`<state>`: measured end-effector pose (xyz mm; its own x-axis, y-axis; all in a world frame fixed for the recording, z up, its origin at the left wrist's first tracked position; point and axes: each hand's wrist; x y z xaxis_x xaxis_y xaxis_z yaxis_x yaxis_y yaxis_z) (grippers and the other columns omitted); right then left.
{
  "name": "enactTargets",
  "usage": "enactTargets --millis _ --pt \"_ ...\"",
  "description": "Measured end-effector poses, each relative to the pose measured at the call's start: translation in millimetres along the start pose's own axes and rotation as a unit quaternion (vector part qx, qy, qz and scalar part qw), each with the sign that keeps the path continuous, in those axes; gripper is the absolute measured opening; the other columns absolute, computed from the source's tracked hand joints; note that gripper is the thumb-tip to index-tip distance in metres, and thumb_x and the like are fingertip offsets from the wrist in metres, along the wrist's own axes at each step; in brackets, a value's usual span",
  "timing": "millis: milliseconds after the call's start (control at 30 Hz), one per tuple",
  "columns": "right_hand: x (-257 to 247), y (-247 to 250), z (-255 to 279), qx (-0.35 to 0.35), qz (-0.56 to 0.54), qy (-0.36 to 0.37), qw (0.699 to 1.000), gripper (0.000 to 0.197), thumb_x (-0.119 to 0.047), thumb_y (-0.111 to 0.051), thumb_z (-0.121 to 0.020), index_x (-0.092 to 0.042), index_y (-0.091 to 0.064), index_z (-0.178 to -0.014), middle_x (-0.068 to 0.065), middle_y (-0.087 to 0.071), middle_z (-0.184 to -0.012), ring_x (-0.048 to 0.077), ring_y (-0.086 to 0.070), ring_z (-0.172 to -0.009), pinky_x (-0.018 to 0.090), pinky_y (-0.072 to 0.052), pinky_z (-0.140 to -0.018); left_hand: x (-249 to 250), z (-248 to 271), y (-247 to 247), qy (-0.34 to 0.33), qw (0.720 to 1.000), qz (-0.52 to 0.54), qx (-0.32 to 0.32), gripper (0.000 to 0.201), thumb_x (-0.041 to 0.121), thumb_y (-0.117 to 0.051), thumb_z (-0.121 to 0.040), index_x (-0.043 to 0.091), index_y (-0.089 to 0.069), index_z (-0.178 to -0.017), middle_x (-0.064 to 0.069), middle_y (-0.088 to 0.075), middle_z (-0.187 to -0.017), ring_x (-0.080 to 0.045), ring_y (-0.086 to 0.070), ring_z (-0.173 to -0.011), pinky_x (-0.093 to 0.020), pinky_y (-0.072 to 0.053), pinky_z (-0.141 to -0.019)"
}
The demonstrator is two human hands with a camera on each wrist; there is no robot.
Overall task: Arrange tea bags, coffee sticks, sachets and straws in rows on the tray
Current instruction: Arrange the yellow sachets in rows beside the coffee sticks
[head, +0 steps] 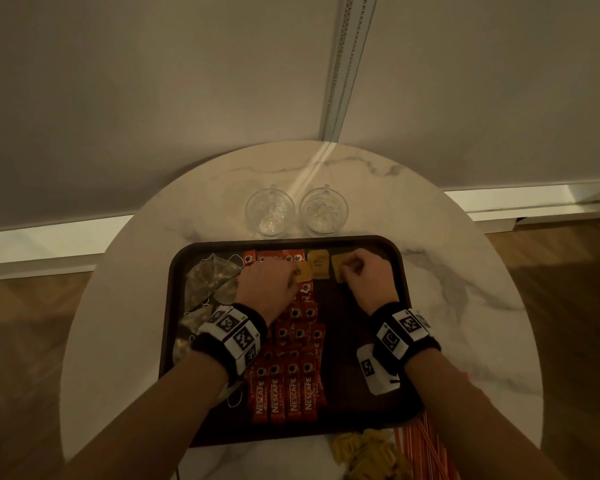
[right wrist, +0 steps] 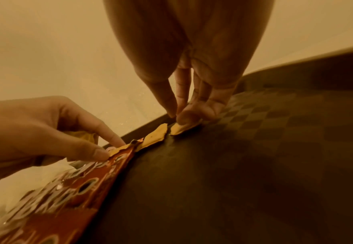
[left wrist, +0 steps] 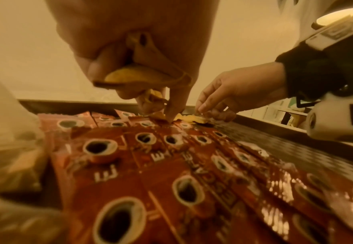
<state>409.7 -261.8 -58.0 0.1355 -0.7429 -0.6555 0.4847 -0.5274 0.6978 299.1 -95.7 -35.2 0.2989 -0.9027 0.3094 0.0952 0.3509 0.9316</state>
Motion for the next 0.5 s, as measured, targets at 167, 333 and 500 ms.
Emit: enactTargets --millis 167,333,500 --pt "10 3 0 0.009 -0.034 -0.013 0.999 0.01 -0.005 -0.067 -0.085 -0.011 -0.064 -0.092 -0.003 -0.057 -0.072 0.008 -0.054 -0.066 0.025 -0.051 -0.066 -3 -1 -2 -0.014 1.0 -0.009 -0.001 0.027 0.038 -0.048 -0.098 0.026 -0.066 -0.113 0.006 -0.066 -0.093 -0.01 -0.061 -0.086 -0.023 -0.047 -0.074" --pt "10 1 -4 0.001 -0.093 -0.039 0.995 0.014 -0.002 -0.069 -0.082 -0.013 -0.063 -0.088 0.009 -0.063 -0.079 0.017 -0.061 -0.062 0.015 -0.05 -0.056 -5 -2 -4 -0.018 1.0 0.003 0.005 0.025 0.036 -0.05 -0.097 0.025 -0.071 -0.106 0.007 -0.069 -0.095 -0.009 -0.061 -0.087 -0.022 -0.048 -0.075" --pt "8 5 -1 0.016 -0.125 -0.058 0.99 0.007 -0.009 -0.069 -0.085 -0.013 -0.066 -0.091 0.005 -0.068 -0.08 0.013 -0.063 -0.057 0.021 -0.052 -0.058 -12 -5 1 0.016 0.997 0.065 0.023 0.02 0.035 -0.055 -0.095 0.025 -0.068 -0.106 0.008 -0.067 -0.095 -0.007 -0.058 -0.084 -0.025 -0.05 -0.078"
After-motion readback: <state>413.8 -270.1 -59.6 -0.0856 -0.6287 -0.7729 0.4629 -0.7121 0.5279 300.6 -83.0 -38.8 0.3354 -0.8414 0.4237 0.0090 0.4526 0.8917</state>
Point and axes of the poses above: each hand's wrist, its own z-axis away from the middle knuckle, its own y-axis out of the back of the hand, x = y × z
